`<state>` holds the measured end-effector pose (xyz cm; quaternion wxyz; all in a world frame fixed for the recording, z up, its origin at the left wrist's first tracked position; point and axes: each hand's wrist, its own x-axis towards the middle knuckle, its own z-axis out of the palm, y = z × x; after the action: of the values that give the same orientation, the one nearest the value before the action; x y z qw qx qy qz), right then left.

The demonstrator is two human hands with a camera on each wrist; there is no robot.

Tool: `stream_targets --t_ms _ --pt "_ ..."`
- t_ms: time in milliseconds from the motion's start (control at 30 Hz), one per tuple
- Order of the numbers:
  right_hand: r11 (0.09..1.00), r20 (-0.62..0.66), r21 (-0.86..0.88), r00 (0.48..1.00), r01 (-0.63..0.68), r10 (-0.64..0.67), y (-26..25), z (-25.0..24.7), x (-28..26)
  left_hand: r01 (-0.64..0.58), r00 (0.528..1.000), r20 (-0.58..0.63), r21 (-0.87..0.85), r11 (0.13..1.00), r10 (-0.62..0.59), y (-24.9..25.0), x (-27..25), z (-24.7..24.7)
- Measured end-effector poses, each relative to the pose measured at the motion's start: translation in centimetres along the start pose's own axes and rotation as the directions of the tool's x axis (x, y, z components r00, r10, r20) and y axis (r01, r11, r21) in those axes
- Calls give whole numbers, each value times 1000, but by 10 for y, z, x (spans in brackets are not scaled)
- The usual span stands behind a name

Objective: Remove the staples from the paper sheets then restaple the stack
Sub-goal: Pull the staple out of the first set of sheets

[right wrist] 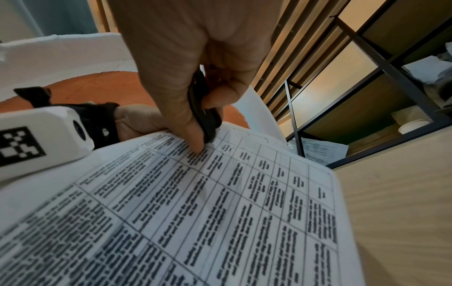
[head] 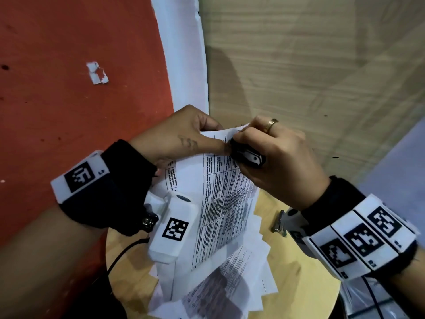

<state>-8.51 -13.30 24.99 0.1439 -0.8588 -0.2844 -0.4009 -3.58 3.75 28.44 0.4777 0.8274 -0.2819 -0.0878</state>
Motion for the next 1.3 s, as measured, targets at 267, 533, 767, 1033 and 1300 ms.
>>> stream_targets --t_ms 267,533,767,1033,1300 --pt "981 -36 178 995 -80 88 3 0 -1 -18 1000 15 -125 992 20 -1 0 -2" --pt "732 -16 623 931 -275 364 7 3 -8 -56 998 26 -243 968 64 -6 -3 -1" --pt "656 -36 689 890 -307 455 6 0 -4 -129 987 -115 -171 977 110 -11 3 5" --pt "279 373 670 637 -688 674 29 32 -66 -137 981 -124 106 985 150 -35 12 -12" --pt "-46 602 744 640 -666 478 64 31 -60 -189 967 203 180 965 152 -16 15 -44"
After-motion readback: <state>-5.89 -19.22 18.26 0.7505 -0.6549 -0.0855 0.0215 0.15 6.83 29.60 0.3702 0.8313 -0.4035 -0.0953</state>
